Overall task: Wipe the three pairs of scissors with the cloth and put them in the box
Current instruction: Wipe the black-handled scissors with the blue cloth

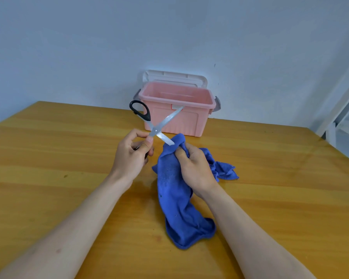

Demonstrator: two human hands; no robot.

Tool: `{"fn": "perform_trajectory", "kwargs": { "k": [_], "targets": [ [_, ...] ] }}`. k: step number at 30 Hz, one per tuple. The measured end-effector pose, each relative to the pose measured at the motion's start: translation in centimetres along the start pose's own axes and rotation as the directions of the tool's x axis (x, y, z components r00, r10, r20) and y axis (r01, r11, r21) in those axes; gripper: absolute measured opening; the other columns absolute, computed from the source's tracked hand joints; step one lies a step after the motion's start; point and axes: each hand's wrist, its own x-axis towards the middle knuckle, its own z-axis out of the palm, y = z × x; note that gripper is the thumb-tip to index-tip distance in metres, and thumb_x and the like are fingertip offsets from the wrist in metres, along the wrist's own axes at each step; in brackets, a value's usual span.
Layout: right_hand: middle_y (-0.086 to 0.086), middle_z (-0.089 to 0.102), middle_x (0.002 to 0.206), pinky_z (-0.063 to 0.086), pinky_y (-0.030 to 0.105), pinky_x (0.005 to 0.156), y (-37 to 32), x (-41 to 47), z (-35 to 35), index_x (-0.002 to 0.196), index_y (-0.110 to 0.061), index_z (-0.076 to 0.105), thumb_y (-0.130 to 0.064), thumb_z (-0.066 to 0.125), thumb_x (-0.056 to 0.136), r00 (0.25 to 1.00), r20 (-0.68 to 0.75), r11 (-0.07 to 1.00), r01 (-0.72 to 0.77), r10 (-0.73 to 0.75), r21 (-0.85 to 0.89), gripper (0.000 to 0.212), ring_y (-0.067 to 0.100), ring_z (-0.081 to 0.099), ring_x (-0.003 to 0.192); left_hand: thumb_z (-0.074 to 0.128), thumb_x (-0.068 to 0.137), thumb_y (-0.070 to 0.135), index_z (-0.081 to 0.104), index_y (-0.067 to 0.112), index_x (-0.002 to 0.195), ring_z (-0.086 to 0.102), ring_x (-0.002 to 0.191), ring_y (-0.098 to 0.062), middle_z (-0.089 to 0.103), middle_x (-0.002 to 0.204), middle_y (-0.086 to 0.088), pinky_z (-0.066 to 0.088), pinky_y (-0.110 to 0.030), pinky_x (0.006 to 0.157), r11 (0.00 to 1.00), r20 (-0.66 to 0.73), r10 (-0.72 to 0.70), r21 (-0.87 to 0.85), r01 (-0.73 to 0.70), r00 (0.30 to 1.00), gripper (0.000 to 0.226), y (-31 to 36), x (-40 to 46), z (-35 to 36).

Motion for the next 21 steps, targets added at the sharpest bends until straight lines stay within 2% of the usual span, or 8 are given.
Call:
{"fn": "perform_trajectory", "kwargs": {
  "k": [4, 7, 9, 12, 15, 18, 19, 21],
  "targets": [
    [0.027, 0.061, 0.086, 0.053, 0.048, 0.085, 0.1, 0.2, -0.7, 0.099, 0.005, 0.056, -0.016, 0.045, 0.1, 0.98, 0.192, 0.999, -0.039, 0.042, -0.019, 0.024, 0.031, 0.065, 0.085, 0.057, 0.098, 0.016, 0.056, 0.019, 0.082, 0.037, 0.046, -0.011, 0.053, 0.054, 0.0, 0.03, -0.021, 0.041, 1.0, -0.051, -0.025, -0.015, 0.025, 0.998, 0.016, -0.1, 0.2, -0.3],
    [0.033, 0.057, 0.086, 0.05, 0.055, 0.085, 0.2, 0.2, -1.1, 0.096, 0.009, 0.054, -0.026, 0.049, 0.094, 0.979, 0.2, 0.996, -0.036, 0.052, -0.084, 0.035, 0.027, 0.058, 0.08, 0.055, 0.098, 0.016, 0.053, 0.017, 0.083, 0.035, 0.045, -0.013, 0.052, 0.056, -0.001, 0.029, -0.021, 0.04, 1.0, -0.015, -0.018, 0.008, 0.018, 1.0, 0.015, -0.3, 0.1, -0.1],
    [0.03, 0.053, 0.077, 0.048, 0.051, 0.072, 0.2, 0.0, -1.0, 0.09, 0.012, 0.053, -0.028, 0.052, 0.095, 0.981, 0.187, 0.992, -0.016, 0.04, -0.125, 0.04, 0.025, 0.051, 0.073, 0.055, 0.099, 0.016, 0.052, 0.016, 0.085, 0.033, 0.044, -0.013, 0.051, 0.056, 0.0, 0.028, -0.021, 0.04, 1.0, 0.023, -0.004, 0.0, 0.004, 1.0, 0.014, -0.3, 0.0, 0.0],
    [0.011, 0.044, 0.066, 0.037, 0.037, 0.062, 0.5, -0.1, -0.6, 0.073, 0.011, 0.047, -0.022, 0.055, 0.099, 0.992, 0.126, 0.992, -0.002, 0.019, -0.127, 0.043, 0.021, 0.043, 0.064, 0.054, 0.099, 0.014, 0.05, 0.013, 0.089, 0.033, 0.045, -0.013, 0.051, 0.055, 0.001, 0.029, -0.021, 0.041, 1.0, 0.07, 0.024, -0.003, -0.024, 0.997, 0.011, -0.1, -0.3, 0.3],
    [0.007, 0.033, 0.055, 0.031, 0.035, 0.056, 0.6, 0.0, 0.1, 0.057, -0.004, 0.037, -0.026, 0.057, 0.098, 1.0, -0.004, 0.992, -0.001, 0.001, -0.126, 0.051, 0.016, 0.036, 0.053, 0.053, 0.099, 0.016, 0.05, 0.016, 0.087, 0.037, 0.048, -0.013, 0.052, 0.054, 0.001, 0.033, -0.022, 0.045, 0.999, 0.121, 0.035, 0.021, -0.037, 0.992, 0.012, -0.2, -0.7, 0.9],
    [-0.005, 0.027, 0.048, 0.028, 0.032, 0.05, 0.5, 0.0, 0.4, 0.054, -0.018, 0.029, -0.028, 0.053, 0.1, 0.999, -0.047, 0.988, 0.007, -0.015, -0.154, 0.053, 0.008, 0.026, 0.044, 0.05, 0.1, 0.012, 0.048, 0.015, 0.088, 0.034, 0.043, -0.009, 0.049, 0.05, 0.006, 0.031, -0.019, 0.043, 0.998, 0.172, 0.054, 0.028, -0.06, 0.984, 0.012, -0.1, -0.9, 1.4],
    [-0.004, 0.028, 0.049, 0.028, 0.029, 0.049, 0.5, -0.1, 0.3, 0.055, -0.016, 0.03, -0.029, 0.052, 0.1, 0.999, -0.043, 0.987, 0.01, -0.017, -0.158, 0.053, 0.008, 0.027, 0.044, 0.049, 0.1, 0.012, 0.047, 0.015, 0.088, 0.033, 0.043, -0.009, 0.048, 0.05, 0.006, 0.03, -0.019, 0.042, 0.997, 0.179, 0.063, 0.024, -0.068, 0.982, 0.012, -0.1, -0.9, 1.4],
    [0.006, 0.034, 0.054, 0.033, 0.033, 0.053, 0.4, -0.2, 0.2, 0.059, -0.003, 0.038, -0.033, 0.05, 0.101, 1.0, -0.003, 0.989, 0.011, -0.011, -0.144, 0.053, 0.014, 0.036, 0.051, 0.049, 0.1, 0.011, 0.047, 0.016, 0.088, 0.033, 0.043, -0.01, 0.049, 0.052, 0.004, 0.03, -0.019, 0.042, 0.996, 0.164, 0.078, 0.016, -0.082, 0.983, 0.013, -0.1, -0.9, 1.3]
  ]
}}
